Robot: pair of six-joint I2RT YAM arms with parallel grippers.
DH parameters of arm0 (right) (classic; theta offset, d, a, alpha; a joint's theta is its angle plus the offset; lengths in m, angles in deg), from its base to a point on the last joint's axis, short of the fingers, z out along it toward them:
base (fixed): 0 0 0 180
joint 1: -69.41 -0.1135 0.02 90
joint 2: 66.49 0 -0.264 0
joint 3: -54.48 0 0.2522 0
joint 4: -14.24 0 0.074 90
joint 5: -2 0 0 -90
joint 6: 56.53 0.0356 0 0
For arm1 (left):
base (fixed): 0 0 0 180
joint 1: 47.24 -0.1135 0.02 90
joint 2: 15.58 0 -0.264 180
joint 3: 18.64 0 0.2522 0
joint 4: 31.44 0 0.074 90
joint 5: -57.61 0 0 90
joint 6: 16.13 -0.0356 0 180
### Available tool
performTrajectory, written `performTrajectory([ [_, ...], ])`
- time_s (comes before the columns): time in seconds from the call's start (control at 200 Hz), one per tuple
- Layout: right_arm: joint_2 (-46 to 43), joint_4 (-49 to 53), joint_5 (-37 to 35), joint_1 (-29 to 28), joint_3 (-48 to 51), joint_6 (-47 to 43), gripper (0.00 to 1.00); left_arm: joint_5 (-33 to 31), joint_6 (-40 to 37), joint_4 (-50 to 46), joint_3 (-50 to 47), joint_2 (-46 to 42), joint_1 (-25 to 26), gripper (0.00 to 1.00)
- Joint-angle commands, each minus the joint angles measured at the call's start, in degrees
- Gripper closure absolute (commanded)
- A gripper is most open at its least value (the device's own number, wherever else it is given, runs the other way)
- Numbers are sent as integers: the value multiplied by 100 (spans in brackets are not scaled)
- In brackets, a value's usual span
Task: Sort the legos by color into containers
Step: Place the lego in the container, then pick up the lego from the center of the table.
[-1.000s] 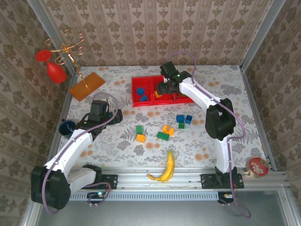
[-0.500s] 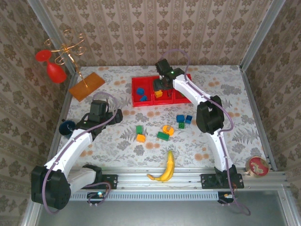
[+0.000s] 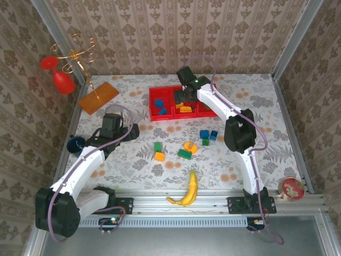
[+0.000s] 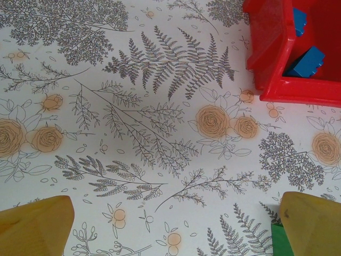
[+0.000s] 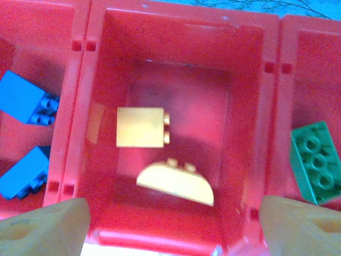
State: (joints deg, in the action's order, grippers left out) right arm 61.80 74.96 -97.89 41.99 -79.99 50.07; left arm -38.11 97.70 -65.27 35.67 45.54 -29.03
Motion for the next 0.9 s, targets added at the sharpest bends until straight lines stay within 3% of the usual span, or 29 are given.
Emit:
performTrajectory([
  [0.0,-887,148,-191,-68,439,290,16,36,43,56,66,-72,-64,0],
  [0.655,-3747,-117,-593,-64,3972,1488,16,236,143,122,49,-118,-31,0],
  [0.895,-4589,-278,-223,-71,5215,2304,21,273,246,142,5,-98,114,0],
])
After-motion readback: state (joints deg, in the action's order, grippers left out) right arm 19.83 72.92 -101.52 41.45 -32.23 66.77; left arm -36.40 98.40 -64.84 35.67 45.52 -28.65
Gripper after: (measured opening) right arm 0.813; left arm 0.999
